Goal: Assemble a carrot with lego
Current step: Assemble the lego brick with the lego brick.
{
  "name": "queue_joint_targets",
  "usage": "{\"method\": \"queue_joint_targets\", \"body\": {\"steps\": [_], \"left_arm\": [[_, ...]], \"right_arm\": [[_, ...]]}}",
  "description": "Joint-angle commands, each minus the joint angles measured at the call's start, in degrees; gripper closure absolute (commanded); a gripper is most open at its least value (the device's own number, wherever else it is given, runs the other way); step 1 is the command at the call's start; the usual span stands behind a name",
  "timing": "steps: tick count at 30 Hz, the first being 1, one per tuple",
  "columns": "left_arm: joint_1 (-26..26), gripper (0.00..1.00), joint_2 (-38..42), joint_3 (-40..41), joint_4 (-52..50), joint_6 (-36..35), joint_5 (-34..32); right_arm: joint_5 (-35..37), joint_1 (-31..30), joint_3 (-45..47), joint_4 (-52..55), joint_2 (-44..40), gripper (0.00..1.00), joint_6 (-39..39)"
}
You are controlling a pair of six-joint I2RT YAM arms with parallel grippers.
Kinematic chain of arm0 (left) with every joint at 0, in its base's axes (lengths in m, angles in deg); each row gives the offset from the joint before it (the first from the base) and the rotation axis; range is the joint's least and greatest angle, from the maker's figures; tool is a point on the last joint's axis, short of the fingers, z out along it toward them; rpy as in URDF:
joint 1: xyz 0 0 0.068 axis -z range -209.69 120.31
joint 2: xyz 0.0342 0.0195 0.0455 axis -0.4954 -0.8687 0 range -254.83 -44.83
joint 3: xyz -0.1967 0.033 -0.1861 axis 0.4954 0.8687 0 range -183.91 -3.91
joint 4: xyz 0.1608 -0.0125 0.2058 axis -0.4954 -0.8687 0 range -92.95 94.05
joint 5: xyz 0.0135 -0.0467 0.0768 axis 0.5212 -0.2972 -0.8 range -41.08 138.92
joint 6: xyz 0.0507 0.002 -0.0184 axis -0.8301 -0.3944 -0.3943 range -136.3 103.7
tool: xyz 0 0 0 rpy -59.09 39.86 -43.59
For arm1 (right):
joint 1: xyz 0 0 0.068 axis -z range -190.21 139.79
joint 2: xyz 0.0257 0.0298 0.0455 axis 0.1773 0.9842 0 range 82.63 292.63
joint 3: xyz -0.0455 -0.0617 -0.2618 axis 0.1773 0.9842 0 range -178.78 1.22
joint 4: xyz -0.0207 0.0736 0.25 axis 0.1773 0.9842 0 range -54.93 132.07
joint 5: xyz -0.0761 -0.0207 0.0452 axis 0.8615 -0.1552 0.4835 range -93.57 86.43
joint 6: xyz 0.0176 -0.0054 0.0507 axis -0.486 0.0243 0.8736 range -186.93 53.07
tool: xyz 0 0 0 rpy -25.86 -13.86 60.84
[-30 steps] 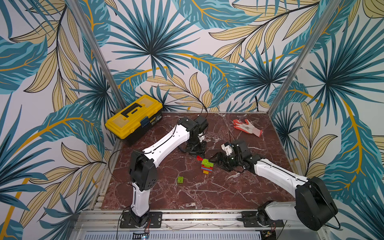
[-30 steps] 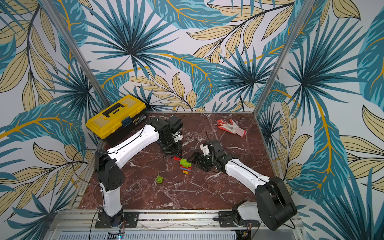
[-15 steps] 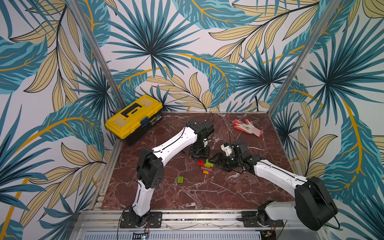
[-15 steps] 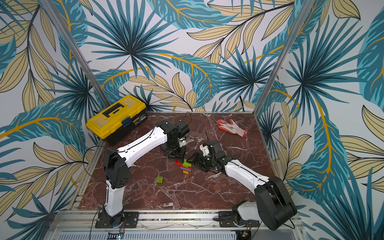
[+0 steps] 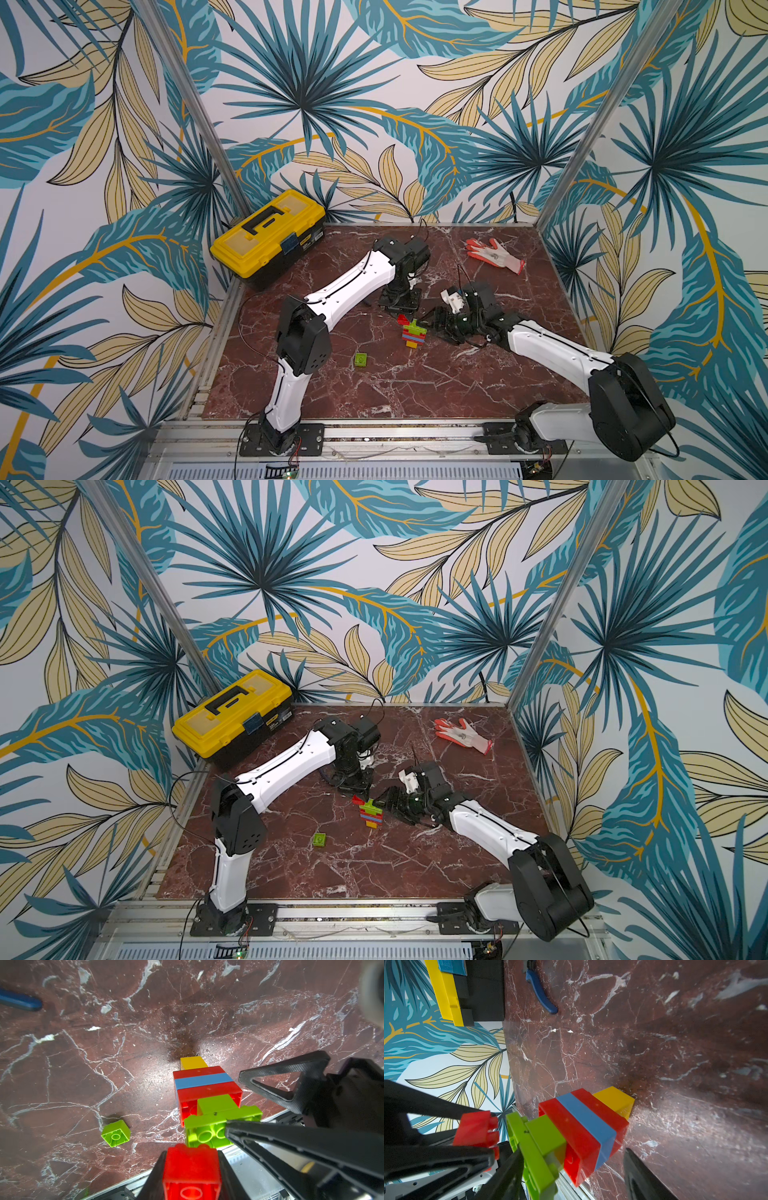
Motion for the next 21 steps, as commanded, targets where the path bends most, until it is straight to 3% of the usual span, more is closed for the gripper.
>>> {"method": "queue_joint_targets", "body": {"steps": [1,21], "left_arm": [[0.13,0.89,-1.21,-1.78,-0.76,0.54,-0.64],[0.91,0.9,-1.87,-0.1,-1.43,1.61,-3.07]], "right_arm": [[-0.33,0.12,1.75,-0.08,0.47,0.27,-0.24],[-0.73,0.12,2.63,-0.48,1.03,0.29,-0.9]]}}
